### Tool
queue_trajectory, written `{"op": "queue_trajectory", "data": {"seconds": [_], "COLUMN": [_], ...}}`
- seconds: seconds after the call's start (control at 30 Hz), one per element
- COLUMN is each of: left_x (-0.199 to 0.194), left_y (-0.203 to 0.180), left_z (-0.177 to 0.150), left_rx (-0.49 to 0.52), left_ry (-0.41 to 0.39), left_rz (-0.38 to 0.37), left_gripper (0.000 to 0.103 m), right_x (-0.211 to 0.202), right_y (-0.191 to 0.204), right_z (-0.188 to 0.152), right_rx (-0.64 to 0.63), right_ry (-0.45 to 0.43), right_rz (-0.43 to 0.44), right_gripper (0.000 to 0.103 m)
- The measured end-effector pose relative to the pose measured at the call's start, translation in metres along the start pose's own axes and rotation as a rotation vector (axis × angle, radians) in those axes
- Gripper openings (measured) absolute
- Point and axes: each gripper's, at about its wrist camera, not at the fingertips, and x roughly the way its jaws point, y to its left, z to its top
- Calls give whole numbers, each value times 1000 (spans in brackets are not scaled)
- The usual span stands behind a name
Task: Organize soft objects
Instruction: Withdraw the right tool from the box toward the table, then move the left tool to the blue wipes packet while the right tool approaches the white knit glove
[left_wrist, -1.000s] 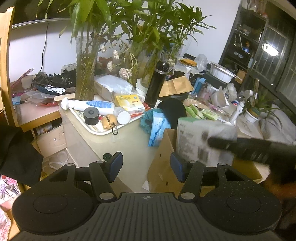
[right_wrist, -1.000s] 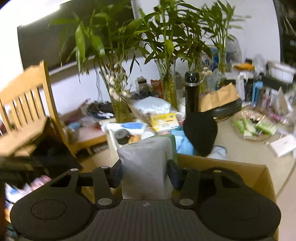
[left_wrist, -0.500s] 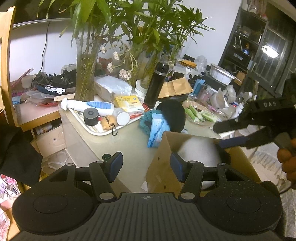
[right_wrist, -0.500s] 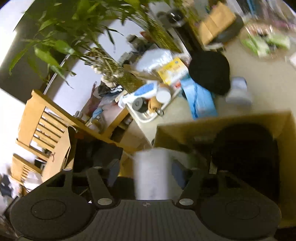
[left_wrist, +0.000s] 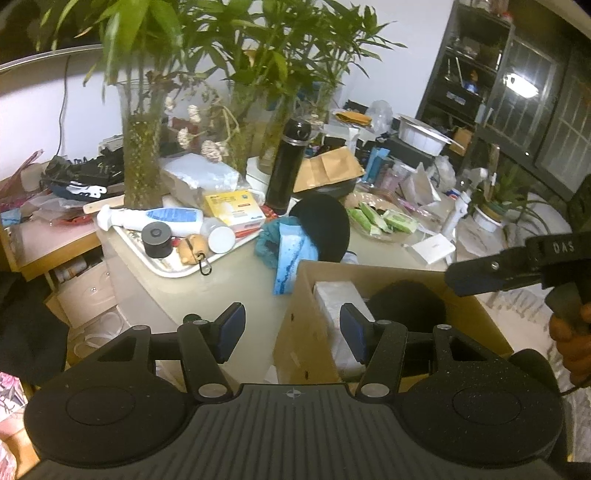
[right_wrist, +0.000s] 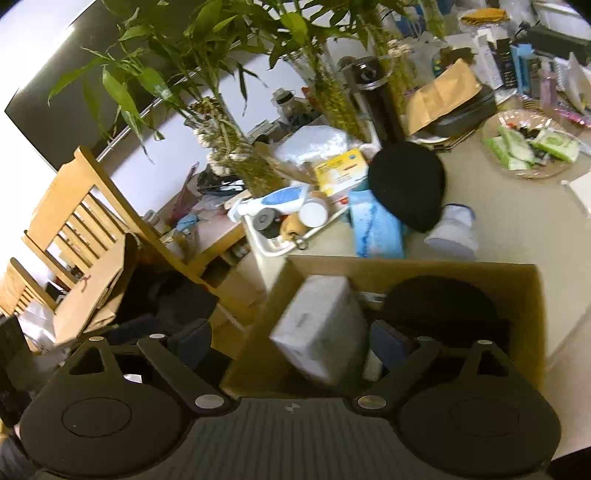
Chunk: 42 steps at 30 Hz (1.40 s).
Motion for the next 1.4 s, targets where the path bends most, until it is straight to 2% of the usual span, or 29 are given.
{"op": "queue_trajectory", "data": {"seconds": [0.3, 0.57, 0.8, 0.9, 1.0, 1.3, 1.4], "left_x": [14, 28, 44, 51, 57, 79, 89], "left_y": [-14, -19, -18, -18, -16, -8, -4], "left_z": [5, 10, 18, 21, 25, 38, 43], "left_rx": [49, 76, 101, 117, 123, 121, 126], "left_ry": [12, 16, 14, 15, 15, 7, 9], "left_rz": [-16, -26, -27, -14, -1, -13, -28], "left_gripper": [56, 56, 56, 56, 56, 56, 56], "right_x": [-35, -49, -43, -35, -28, -17, -14], "right_y": [-41, -81, -104, -113, -119, -128, -134], "right_z": [-11, -13, -8, -2, 3, 12, 19], "right_rx": [-30, -28, -62, -56, -59, -73, -58], "right_ry": [-80, -147, -193, -177, -169, -173, -201], "right_rz": [-86, -211, -344, -425, -469, -455, -452], "right_gripper": [99, 102, 103, 103, 103, 103, 103]}}
